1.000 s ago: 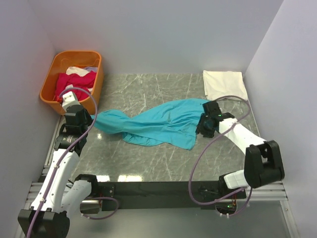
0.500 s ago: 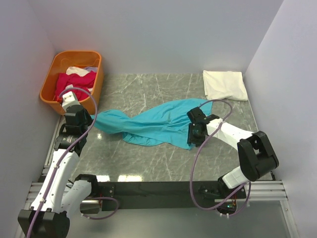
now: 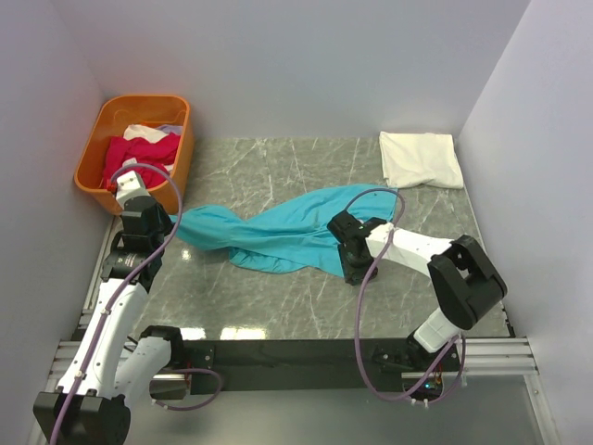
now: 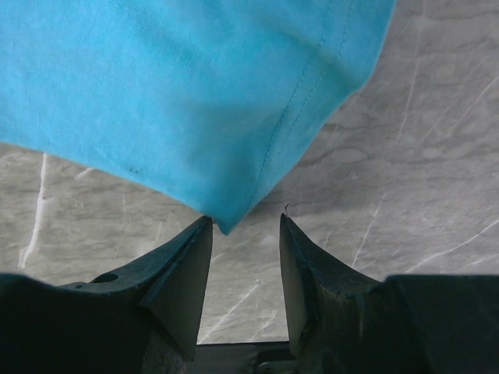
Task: Fold and stack the t-shirts
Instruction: Flatten the tshirt out
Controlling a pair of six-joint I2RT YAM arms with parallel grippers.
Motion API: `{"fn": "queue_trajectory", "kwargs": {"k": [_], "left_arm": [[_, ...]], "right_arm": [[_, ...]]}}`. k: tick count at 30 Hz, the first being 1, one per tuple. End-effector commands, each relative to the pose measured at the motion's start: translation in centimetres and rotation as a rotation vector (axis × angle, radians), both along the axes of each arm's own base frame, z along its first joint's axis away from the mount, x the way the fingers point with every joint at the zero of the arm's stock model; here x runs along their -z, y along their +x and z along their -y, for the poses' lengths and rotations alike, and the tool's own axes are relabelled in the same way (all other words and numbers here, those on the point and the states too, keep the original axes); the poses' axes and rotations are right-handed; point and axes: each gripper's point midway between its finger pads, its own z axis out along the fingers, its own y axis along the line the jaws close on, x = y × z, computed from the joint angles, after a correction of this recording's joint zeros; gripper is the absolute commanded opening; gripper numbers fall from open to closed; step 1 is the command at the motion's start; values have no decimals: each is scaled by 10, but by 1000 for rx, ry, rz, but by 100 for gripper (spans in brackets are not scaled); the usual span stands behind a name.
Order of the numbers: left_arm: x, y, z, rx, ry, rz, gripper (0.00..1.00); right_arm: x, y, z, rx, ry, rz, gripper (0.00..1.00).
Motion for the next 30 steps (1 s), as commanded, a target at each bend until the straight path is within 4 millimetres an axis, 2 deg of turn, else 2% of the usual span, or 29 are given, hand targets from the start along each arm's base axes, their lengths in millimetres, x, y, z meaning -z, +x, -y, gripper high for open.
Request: {"fn": "queue_trajectory", "kwargs": {"k": [1, 12, 23, 26, 27, 29, 30], "left_arm": [[-8, 2, -2, 1, 14, 36, 1], [-7, 2, -2, 1, 15, 31, 1], [-5, 3, -3, -1, 19, 22, 1], [-3, 3, -3, -2, 20, 17, 1], [-4, 4, -3, -3, 21, 20, 1], [-3, 4, -3, -2, 23, 18, 1], [-5, 6, -3, -2, 24, 22, 1]], "right_arm": [[-7, 14, -3, -40, -43, 43, 47], [-11, 35, -11, -40, -31, 117, 45], [-11, 43, -5, -35, -86, 135, 38], [-8, 42, -6, -30, -86, 126, 32], [-7, 41, -5, -28, -90, 120, 26], [-10, 42, -3, -25, -97, 125, 19], [-17, 46, 1, -24, -129, 145, 10]]}}
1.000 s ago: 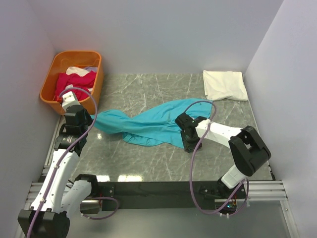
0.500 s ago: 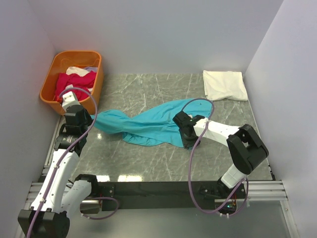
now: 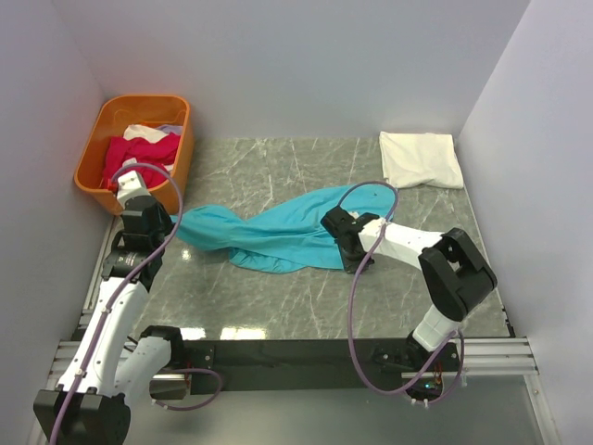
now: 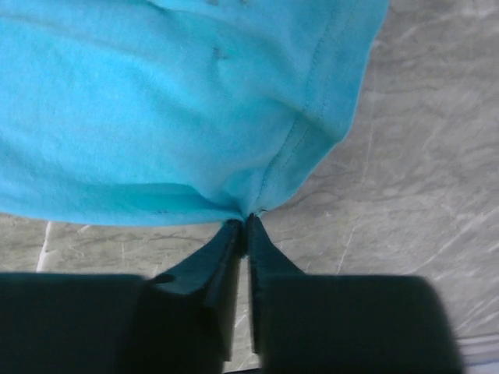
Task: Fold and stack the t-shirts
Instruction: Flatten the tshirt out
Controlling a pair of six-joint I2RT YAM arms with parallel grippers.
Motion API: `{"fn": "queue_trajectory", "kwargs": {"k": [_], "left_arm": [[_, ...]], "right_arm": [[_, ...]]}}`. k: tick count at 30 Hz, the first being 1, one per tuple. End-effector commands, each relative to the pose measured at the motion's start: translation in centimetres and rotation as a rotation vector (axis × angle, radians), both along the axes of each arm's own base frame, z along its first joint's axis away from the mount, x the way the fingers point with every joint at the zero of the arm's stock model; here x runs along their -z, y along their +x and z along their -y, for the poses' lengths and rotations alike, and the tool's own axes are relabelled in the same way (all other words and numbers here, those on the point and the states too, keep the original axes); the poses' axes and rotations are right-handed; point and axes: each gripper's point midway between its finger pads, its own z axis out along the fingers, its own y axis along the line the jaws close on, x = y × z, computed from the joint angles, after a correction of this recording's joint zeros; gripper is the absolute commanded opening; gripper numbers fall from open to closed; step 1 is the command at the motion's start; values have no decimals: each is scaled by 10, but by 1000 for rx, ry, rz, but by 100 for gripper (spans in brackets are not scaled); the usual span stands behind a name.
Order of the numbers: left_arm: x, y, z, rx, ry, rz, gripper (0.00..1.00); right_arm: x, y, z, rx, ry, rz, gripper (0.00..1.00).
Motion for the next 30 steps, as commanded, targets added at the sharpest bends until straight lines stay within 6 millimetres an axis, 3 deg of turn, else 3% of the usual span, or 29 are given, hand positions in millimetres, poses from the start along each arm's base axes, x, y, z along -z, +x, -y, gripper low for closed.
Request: {"fn": "queue_trajectory", "kwargs": {"k": [1, 2, 3, 5, 6, 8, 9, 11, 12, 14, 15, 16, 17, 18, 20, 21, 22, 23, 25, 26, 27, 29, 30], "left_arm": [[-8, 6, -3, -4, 18, 28, 1], [-8, 8, -3, -3, 19, 14, 1], [-19, 11, -2, -4, 12, 31, 1], [-24, 18, -1, -1, 7, 13, 1], [-47, 25, 1, 2, -2, 55, 1], [-59, 35, 2, 5, -11, 49, 1], [-94, 42, 2, 2, -23, 115, 1], [-118, 54, 3, 7, -36, 140, 1], [-163, 57, 3, 9, -48, 228, 1], [-196, 65, 3, 11, -57, 273, 1], [-243, 58, 3, 13, -65, 361, 1], [-262, 55, 3, 14, -68, 396, 1], [-279, 54, 2, 13, -69, 426, 1], [-321, 38, 2, 17, -73, 519, 1], [-356, 18, 2, 27, -74, 609, 1], [-382, 0, 3, 41, -72, 680, 1], [-395, -12, 3, 43, -70, 720, 1], [-411, -37, 2, 47, -66, 782, 1], [-425, -63, 0, 46, -51, 851, 1], [-435, -94, -3, 42, -46, 911, 1], [-433, -102, -4, 37, -33, 919, 1], [-441, -139, -9, 22, -21, 985, 0], [-441, -149, -11, 16, -5, 991, 1]], "right_arm": [[-20, 21, 4, 8, -61, 81, 5], [-28, 26, 10, 15, -88, 101, 0], [-44, 35, 16, 18, -123, 140, 0], [-65, 50, 32, 59, -159, 197, 0], [-86, 63, 36, 76, -164, 244, 0], [-120, 84, 60, 150, -190, 337, 0], [-148, 100, 62, 158, -182, 408, 0], [-189, 117, 83, 213, -205, 514, 0], [-224, 130, 86, 217, -191, 593, 0], [-265, 140, 100, 254, -211, 686, 0], [-303, 145, 106, 260, -206, 767, 0], [-322, 146, 110, 266, -214, 812, 0], [-342, 144, 116, 283, -233, 862, 0], [-376, 140, 121, 294, -216, 949, 0], [-407, 130, 129, 295, -219, 1031, 0], [-434, 115, 138, 311, -210, 1113, 0], [-446, 106, 142, 316, -201, 1158, 0], [-456, 97, 147, 321, -193, 1199, 0], [-479, 67, 157, 313, -142, 1313, 0], [-485, 56, 160, 309, -121, 1348, 0], [-493, 35, 167, 303, -94, 1406, 0], [-502, 18, 166, 247, -47, 1462, 0], [-507, 1, 168, 220, -25, 1498, 0]]}}
